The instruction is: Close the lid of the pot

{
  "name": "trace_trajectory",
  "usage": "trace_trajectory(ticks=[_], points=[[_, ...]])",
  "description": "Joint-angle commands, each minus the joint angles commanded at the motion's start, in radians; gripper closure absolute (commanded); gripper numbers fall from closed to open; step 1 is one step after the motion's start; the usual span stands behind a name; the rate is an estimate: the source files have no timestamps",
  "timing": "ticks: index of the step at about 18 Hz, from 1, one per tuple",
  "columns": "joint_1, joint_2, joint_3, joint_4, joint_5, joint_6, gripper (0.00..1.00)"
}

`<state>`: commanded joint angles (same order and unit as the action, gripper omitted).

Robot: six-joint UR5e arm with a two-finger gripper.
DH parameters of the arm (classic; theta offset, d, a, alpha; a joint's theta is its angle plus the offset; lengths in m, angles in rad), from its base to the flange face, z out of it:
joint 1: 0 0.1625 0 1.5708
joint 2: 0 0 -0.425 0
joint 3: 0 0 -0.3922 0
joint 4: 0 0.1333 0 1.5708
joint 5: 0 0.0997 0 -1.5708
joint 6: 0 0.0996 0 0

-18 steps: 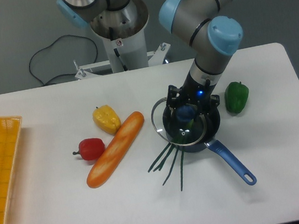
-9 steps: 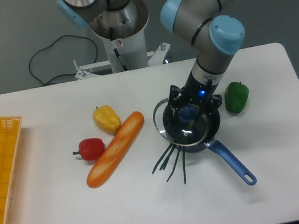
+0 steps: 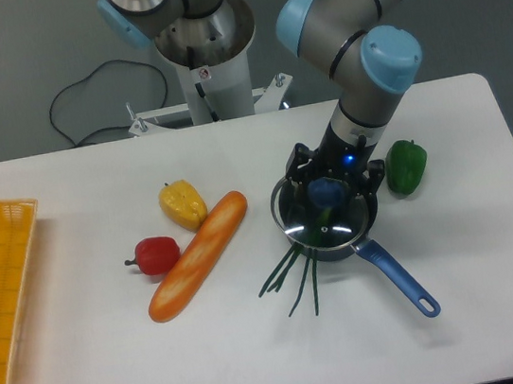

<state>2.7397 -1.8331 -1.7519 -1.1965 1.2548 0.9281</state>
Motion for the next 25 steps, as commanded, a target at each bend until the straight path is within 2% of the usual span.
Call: trace_trajectory(ticks=[2,10,14,18,25], points=[[0.000,0.000,0.017,0.000,0.000,0.000,0.01],[-0.003,-0.015,0.121,0.002,0.095,0.017,0.00],[0.006,-0.018,0.146,0.002,0.185,0.165,0.00],[0.043,-0.031,0.163,0.002,0.202,0.290,0.00],[0.139,-0.038,0.155,0.002,0.258,0.638,0.00]])
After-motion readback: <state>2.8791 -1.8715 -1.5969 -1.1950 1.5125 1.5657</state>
